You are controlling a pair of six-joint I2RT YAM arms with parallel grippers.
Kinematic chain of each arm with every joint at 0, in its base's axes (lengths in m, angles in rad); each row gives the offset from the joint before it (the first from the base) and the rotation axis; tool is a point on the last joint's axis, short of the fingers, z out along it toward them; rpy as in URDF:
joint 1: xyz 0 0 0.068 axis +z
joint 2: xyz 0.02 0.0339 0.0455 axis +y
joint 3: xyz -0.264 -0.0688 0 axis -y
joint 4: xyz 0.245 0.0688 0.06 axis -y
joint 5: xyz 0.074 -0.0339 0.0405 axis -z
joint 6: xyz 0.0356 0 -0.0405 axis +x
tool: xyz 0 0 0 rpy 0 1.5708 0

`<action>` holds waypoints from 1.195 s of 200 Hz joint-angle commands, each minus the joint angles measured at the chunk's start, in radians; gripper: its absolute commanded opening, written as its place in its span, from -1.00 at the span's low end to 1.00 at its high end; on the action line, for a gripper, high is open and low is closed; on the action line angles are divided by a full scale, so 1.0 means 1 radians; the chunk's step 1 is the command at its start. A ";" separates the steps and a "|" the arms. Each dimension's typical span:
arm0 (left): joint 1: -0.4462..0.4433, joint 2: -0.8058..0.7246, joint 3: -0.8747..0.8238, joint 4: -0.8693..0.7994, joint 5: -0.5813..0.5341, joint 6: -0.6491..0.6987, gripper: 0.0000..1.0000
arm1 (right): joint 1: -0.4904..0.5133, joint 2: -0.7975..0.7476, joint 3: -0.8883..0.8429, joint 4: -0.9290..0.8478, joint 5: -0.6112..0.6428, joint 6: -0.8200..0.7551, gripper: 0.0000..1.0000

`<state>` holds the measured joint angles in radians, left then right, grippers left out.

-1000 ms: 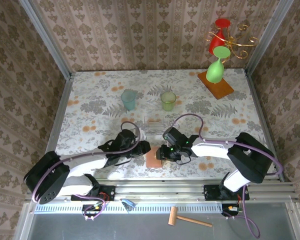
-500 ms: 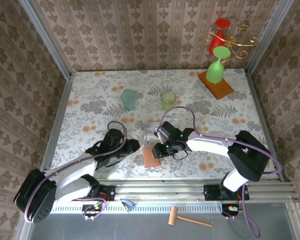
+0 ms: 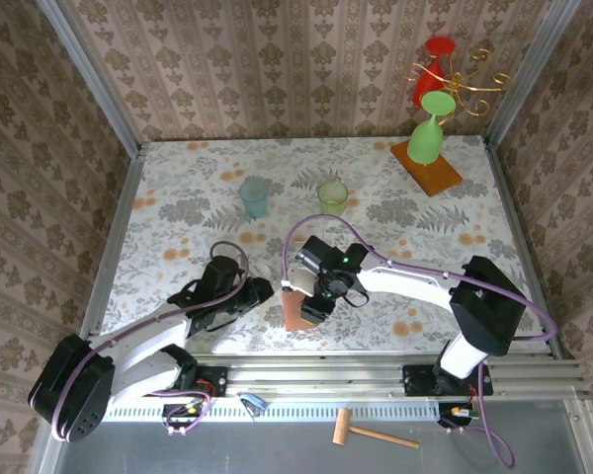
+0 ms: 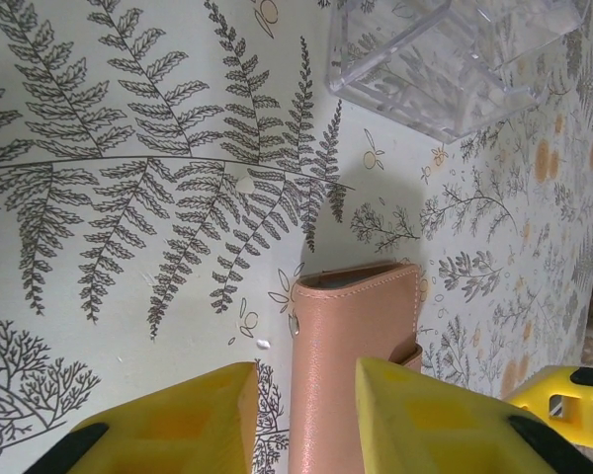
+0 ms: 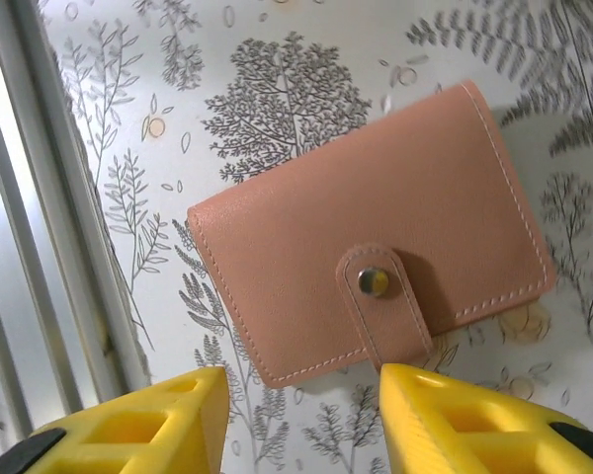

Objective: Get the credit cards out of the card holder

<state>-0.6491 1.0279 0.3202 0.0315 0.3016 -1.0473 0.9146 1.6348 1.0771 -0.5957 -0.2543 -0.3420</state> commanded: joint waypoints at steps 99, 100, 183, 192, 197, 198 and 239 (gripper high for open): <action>0.022 -0.005 -0.016 -0.004 0.018 -0.001 -0.33 | 0.007 0.152 0.157 -0.110 0.103 -0.422 0.01; 0.022 -0.005 -0.016 -0.006 0.018 0.000 -0.33 | 0.007 0.153 0.158 -0.110 0.103 -0.422 0.01; 0.055 -0.046 -0.021 -0.049 0.027 0.024 -0.33 | 0.008 0.233 0.204 -0.092 0.057 -0.404 0.06; 0.060 -0.046 -0.020 -0.049 0.032 0.025 -0.33 | 0.008 0.239 0.203 -0.090 0.054 -0.401 0.05; 0.064 -0.046 -0.020 -0.050 0.036 0.027 -0.32 | 0.007 0.244 0.202 -0.089 0.051 -0.399 0.05; 0.064 -0.045 -0.019 -0.049 0.037 0.027 -0.32 | 0.008 0.244 0.202 -0.087 0.050 -0.400 0.05; 0.081 -0.043 -0.020 -0.041 0.054 0.024 -0.33 | 0.007 0.257 0.168 -0.032 0.067 -0.388 -0.02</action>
<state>-0.5800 0.9970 0.3134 -0.0010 0.3302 -1.0428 0.9146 1.8767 1.2575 -0.6689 -0.1757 -0.7311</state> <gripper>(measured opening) 0.337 0.504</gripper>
